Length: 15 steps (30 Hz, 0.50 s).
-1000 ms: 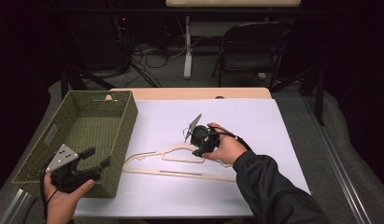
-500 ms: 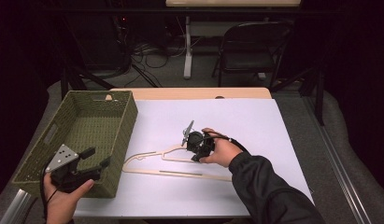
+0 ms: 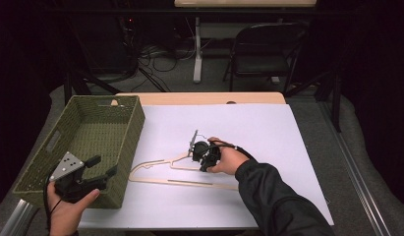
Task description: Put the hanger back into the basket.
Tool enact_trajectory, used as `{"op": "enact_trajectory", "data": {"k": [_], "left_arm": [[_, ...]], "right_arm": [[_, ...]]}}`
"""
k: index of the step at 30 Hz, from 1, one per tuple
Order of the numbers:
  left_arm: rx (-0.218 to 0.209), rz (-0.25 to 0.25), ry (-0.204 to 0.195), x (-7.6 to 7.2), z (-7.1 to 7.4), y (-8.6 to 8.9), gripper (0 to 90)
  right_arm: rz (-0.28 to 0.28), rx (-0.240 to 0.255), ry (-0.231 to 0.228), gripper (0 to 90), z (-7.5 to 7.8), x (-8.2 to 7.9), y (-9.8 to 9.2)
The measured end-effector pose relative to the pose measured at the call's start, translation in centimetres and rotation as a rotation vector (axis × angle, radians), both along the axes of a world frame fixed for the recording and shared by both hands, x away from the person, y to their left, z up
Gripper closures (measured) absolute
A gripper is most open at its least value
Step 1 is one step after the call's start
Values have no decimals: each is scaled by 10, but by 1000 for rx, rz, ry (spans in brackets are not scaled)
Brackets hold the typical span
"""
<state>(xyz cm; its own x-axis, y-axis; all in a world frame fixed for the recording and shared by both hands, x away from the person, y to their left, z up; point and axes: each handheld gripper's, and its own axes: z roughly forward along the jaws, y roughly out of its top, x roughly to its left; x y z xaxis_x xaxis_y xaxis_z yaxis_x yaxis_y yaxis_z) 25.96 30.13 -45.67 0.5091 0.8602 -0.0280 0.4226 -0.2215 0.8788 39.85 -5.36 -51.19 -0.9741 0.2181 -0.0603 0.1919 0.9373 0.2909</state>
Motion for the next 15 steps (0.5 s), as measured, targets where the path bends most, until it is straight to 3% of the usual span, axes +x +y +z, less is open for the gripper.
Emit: {"op": "enact_trajectory", "data": {"k": [15], "left_arm": [[-2,-1,-1,0,-1,-1,303]], "right_arm": [[23,-59,0,754,-6,3,5]]}}
